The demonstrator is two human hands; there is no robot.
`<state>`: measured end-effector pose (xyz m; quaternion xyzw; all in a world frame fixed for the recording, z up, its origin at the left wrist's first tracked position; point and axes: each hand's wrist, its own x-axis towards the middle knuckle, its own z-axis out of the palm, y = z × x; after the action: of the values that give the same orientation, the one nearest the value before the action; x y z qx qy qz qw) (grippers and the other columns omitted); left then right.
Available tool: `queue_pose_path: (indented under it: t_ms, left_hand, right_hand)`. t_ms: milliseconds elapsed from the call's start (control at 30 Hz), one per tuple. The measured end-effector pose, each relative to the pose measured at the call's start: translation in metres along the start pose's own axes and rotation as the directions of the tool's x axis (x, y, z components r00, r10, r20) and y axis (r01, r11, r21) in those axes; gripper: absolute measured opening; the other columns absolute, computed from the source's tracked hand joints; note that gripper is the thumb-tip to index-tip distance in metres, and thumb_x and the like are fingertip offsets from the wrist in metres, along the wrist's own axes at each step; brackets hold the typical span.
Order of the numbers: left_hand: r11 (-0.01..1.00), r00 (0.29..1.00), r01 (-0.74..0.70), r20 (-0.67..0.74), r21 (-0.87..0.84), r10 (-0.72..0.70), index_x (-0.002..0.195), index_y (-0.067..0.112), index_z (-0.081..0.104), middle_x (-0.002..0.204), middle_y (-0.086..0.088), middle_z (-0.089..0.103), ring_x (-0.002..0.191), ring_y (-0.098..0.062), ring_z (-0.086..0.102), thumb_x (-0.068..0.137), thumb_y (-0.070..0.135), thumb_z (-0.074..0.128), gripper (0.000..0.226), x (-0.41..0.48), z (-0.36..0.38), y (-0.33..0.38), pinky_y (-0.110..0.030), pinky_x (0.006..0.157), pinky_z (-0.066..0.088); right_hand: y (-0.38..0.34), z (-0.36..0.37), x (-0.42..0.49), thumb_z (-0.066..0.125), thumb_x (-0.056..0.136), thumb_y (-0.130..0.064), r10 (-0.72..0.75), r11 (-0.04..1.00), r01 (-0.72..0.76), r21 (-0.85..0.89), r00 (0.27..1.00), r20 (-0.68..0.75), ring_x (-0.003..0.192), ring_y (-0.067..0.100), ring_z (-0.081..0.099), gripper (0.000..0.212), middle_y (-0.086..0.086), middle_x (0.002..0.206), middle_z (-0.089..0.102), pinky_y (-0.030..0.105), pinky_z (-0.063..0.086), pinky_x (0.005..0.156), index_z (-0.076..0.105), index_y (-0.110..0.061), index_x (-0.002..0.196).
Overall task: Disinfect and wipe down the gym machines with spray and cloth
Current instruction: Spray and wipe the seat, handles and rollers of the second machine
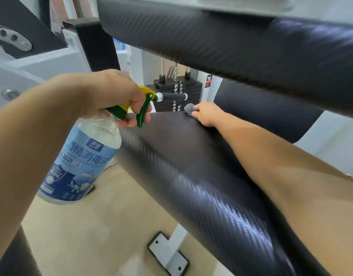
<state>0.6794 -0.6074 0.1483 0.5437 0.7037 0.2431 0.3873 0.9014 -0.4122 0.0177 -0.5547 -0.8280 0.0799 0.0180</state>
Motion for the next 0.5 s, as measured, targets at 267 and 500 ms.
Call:
queue_pose_path:
  t_ms: [267,500]
  left_hand:
    - [0.976,0.988,-0.051,0.154,0.211,0.019,0.106,0.01,0.077,0.106,-0.016,0.078,0.099,-0.044,0.074,0.065,0.028,0.079,0.045,0.035,-0.003,-0.021,-0.064,0.09,0.057]
    - [0.946,0.95,-0.136,0.311,0.294,0.04,0.118,0.02,0.073,0.11,-0.005,0.079,0.097,-0.03,0.077,0.055,0.066,0.078,0.079,0.089,-0.005,-0.039,-0.062,0.095,0.056]
  right_hand:
    - [0.031,-0.014,-0.113,0.052,0.102,-0.029,-0.138,0.981,0.142,0.131,0.99,-0.035,0.113,0.009,0.055,0.029,-0.014,0.124,0.066,0.026,0.036,0.087,0.067,-0.032,0.126]
    - [0.022,-0.007,-0.098,0.053,0.102,-0.023,-0.265,0.94,0.271,0.208,0.963,-0.059,0.105,0.016,0.061,0.025,-0.005,0.111,0.071,0.026,0.039,0.084,0.07,-0.015,0.118]
